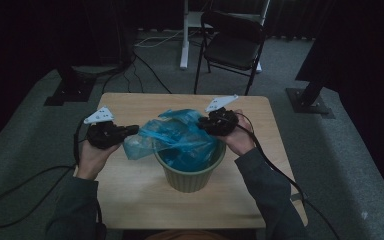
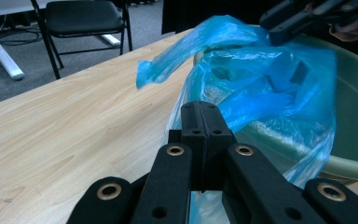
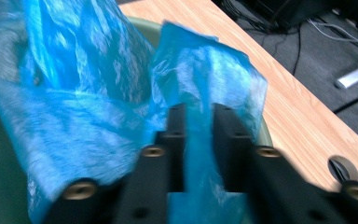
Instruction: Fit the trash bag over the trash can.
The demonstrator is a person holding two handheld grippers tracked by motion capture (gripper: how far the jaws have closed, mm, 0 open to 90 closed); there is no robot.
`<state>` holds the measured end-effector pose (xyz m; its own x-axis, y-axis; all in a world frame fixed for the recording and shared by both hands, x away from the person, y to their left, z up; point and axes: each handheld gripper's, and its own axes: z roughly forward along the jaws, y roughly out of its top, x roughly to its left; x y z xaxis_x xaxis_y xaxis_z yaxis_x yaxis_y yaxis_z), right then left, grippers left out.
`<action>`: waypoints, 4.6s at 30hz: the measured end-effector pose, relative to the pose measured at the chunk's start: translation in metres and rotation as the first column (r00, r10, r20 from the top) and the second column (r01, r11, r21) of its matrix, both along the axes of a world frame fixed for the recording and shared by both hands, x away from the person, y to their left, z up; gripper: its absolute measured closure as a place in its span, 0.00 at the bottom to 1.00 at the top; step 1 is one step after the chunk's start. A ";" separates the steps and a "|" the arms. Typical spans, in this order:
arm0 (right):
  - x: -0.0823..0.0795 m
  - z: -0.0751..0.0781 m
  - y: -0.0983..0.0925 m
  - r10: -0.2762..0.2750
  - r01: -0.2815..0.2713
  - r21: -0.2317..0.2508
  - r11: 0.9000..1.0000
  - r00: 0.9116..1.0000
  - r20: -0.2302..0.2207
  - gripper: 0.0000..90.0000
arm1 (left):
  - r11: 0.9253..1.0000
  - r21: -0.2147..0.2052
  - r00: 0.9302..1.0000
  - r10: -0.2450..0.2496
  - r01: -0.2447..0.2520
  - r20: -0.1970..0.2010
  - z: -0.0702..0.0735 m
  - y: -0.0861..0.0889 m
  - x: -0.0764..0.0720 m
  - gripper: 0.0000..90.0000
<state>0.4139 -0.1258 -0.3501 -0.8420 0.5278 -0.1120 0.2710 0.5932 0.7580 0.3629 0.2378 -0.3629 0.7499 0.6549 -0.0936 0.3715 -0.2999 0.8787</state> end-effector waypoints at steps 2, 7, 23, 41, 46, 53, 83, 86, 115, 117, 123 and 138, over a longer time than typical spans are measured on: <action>0.000 -0.001 0.000 -0.004 0.004 -0.004 1.000 1.000 -0.008 0.98 | 1.000 0.001 1.000 0.001 -0.001 0.000 0.000 0.001 0.000 1.00; -0.010 0.004 -0.006 -0.028 0.030 -0.047 0.998 0.998 0.049 1.00 | 1.000 -0.005 1.000 0.009 -0.009 -0.005 -0.002 0.005 -0.002 1.00; -0.025 0.007 -0.046 -0.077 0.071 0.069 0.995 0.993 0.084 1.00 | 1.000 -0.016 1.000 0.011 -0.011 0.014 0.006 0.005 -0.002 0.89; -0.024 0.012 -0.038 -0.045 0.036 0.085 0.996 0.994 0.098 1.00 | 0.999 -0.007 0.997 -0.050 0.051 0.061 0.039 -0.035 0.019 0.57; -0.025 0.013 -0.036 -0.040 0.031 0.082 0.996 0.994 0.102 1.00 | 0.998 0.007 0.997 -0.059 0.059 0.044 0.040 -0.048 0.028 0.51; -0.026 0.016 -0.036 -0.045 0.035 0.083 0.996 0.992 0.117 1.00 | 0.987 0.150 0.998 -0.056 0.061 -0.038 0.022 -0.072 0.044 0.49; -0.017 -0.008 -0.082 -0.179 0.176 0.086 0.981 0.983 0.033 1.00 | 0.988 0.127 0.995 0.091 -0.085 -0.043 0.012 -0.057 0.051 0.96; -0.017 -0.010 -0.085 -0.183 0.180 0.084 0.980 0.983 0.027 1.00 | 0.988 0.115 0.993 0.111 -0.105 -0.048 0.011 -0.053 0.053 0.97; -0.026 0.007 -0.123 -0.189 0.182 0.146 0.972 0.981 0.033 0.77 | 0.987 0.117 0.991 0.118 -0.111 -0.059 0.011 -0.052 0.058 0.96; -0.027 0.007 -0.124 -0.185 0.179 0.149 0.973 0.982 0.032 0.76 | 0.987 0.117 0.991 0.119 -0.111 -0.059 0.011 -0.052 0.058 0.96; -0.032 0.006 -0.128 -0.152 0.146 0.160 0.976 0.988 0.029 0.73 | 0.987 0.119 0.992 0.118 -0.111 -0.055 0.012 -0.053 0.058 0.96; -0.047 0.026 -0.118 -0.048 0.027 0.205 0.978 0.994 0.095 0.66 | 0.988 0.116 0.993 0.107 -0.101 -0.044 0.015 -0.057 0.055 0.96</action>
